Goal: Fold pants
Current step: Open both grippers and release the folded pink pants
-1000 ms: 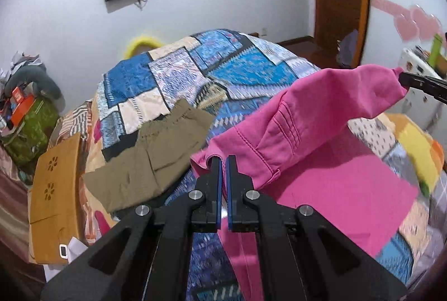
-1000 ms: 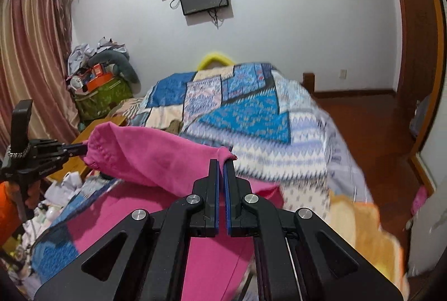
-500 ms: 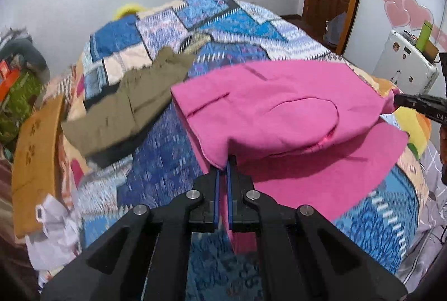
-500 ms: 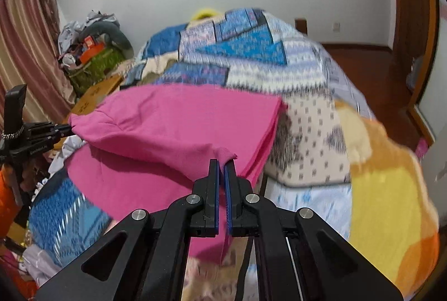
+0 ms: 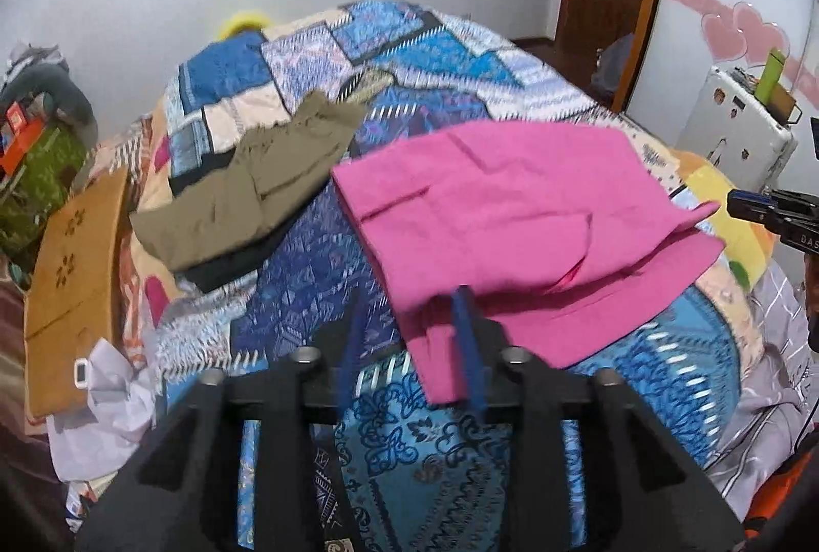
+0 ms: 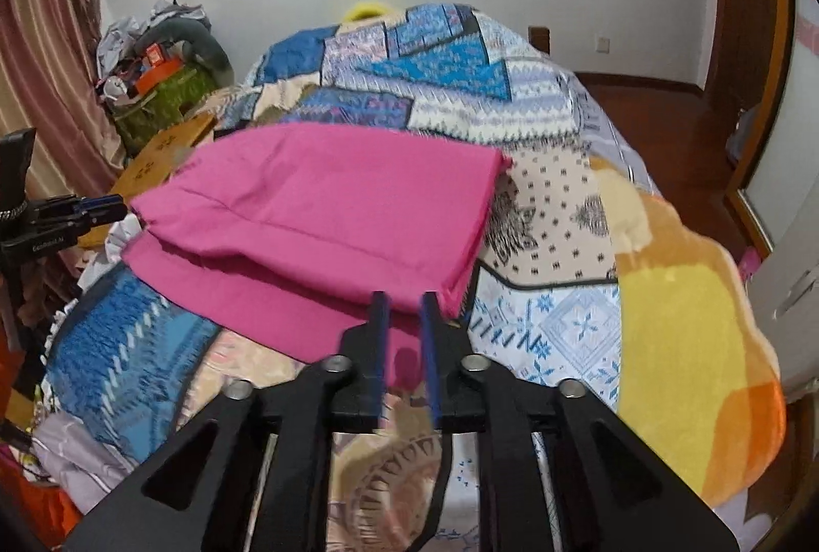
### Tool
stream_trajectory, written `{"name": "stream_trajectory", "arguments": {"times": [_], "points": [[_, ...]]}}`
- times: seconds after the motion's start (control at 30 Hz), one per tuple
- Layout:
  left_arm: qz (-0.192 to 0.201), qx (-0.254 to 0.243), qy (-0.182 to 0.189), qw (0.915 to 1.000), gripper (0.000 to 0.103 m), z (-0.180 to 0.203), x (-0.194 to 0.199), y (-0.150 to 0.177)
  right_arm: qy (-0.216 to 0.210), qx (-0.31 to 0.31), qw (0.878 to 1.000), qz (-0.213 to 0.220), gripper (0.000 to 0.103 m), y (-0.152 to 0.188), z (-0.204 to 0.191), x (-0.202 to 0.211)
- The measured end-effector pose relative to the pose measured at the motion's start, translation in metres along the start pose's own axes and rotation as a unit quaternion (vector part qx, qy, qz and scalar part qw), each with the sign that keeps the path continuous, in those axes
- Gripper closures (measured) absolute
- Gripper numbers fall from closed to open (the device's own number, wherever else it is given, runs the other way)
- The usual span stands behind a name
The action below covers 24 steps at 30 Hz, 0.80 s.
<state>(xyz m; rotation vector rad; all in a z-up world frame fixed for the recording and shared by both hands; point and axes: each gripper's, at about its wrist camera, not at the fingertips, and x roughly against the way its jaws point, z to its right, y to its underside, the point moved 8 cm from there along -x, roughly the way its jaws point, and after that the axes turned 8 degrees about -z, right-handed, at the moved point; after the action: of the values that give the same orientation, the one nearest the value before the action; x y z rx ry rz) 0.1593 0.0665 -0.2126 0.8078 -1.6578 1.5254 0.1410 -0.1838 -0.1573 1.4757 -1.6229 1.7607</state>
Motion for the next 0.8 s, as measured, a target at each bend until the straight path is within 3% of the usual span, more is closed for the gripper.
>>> {"name": "stream_trajectory", "arguments": {"times": [0.07, 0.17, 0.33, 0.5, 0.7, 0.8], "points": [[0.005, -0.006, -0.001, 1.0, 0.055, 0.006, 0.005, -0.006, -0.002, 0.007, 1.0, 0.01, 0.059, -0.006, -0.006, 0.005], [0.006, -0.014, 0.002, 0.9999, 0.039, 0.017, 0.007, -0.016, -0.006, 0.036, 0.999, 0.021, 0.051, -0.016, -0.023, 0.007], [-0.002, -0.033, 0.014, 0.9994, 0.026, 0.037, -0.001, -0.023, -0.028, 0.089, 0.996, 0.006, 0.05, -0.023, -0.056, -0.014], [-0.019, -0.064, 0.025, 0.9975, 0.025, 0.06, -0.014, -0.022, -0.012, 0.144, 0.989, -0.025, 0.05, -0.018, -0.078, -0.048], [-0.043, -0.09, 0.04, 0.9942, 0.023, 0.08, -0.03, -0.016, -0.018, 0.153, 0.988, -0.034, 0.05, -0.02, -0.083, -0.066], [-0.052, -0.105, 0.044, 0.9921, 0.023, 0.088, -0.038, -0.013, -0.027, 0.139, 0.99, -0.019, 0.061, -0.025, -0.083, -0.064]]}}
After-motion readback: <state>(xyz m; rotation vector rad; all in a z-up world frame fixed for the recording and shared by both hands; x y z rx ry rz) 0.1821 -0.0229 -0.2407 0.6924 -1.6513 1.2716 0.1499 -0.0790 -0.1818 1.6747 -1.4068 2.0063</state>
